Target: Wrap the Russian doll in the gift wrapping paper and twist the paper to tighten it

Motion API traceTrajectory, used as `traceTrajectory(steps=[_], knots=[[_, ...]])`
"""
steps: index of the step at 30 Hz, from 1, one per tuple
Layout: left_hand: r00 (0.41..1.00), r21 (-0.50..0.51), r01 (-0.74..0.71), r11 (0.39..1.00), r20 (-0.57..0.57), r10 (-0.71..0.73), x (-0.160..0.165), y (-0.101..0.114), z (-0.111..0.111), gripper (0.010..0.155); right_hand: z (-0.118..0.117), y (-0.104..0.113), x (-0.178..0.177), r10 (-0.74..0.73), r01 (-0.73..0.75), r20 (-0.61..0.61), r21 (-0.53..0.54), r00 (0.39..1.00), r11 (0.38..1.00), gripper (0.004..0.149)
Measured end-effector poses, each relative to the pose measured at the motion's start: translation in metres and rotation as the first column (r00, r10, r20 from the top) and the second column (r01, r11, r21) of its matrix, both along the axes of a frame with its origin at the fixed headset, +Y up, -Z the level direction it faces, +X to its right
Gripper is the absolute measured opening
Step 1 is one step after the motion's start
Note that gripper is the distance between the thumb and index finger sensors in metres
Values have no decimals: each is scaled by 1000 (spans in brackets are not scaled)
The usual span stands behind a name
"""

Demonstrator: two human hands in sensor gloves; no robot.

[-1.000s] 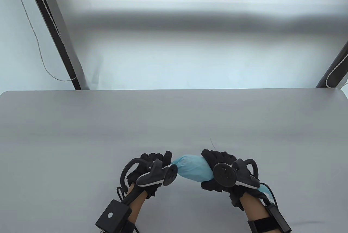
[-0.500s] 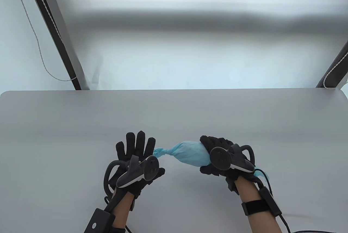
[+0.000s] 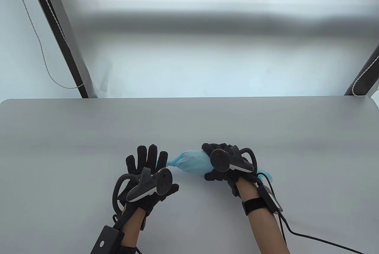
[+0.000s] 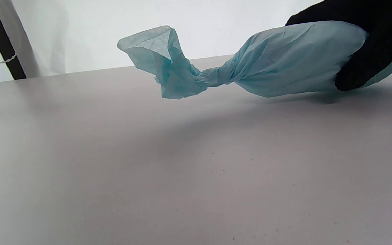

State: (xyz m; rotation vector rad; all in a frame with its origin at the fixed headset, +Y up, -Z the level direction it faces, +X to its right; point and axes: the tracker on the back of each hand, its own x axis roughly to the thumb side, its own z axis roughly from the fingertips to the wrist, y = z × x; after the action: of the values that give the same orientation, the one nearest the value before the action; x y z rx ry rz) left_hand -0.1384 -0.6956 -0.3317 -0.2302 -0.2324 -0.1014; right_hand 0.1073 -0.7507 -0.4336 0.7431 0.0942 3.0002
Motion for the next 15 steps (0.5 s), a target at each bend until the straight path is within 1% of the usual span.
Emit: traceTrajectory(steps=[3,5,7,9,11,13,14,15], knots=[[1000,-15,0,1000,-1,0,0,-2,-1,106,-1,-1,0,5,-5,-7,-3,1000,1000,112],[1000,-20,3,1000,-2,-3,0,-3,-1,106,1,1,-2,63,-63,-19,0,998,998,112],[1000,-29,-3,1000,-4,3,0,-4,-1,105,3,4,-5,130,-130,-14,-22,991,991,112],[1000,-34,-15,999,5,15,1,-5,0,104,7,12,-5,172,-172,-11,-41,985,984,118],[1000,-40,-17,999,26,18,2,-7,0,102,16,25,-1,191,-191,14,-17,981,981,122],[999,-25,-29,999,27,29,2,-6,0,102,31,44,6,133,-135,46,34,990,990,119],[999,-24,-32,999,28,32,2,-6,0,102,34,48,9,127,-129,55,44,990,991,117],[999,-25,-33,999,28,34,2,-5,1,102,46,57,16,96,-102,81,73,992,992,113]])
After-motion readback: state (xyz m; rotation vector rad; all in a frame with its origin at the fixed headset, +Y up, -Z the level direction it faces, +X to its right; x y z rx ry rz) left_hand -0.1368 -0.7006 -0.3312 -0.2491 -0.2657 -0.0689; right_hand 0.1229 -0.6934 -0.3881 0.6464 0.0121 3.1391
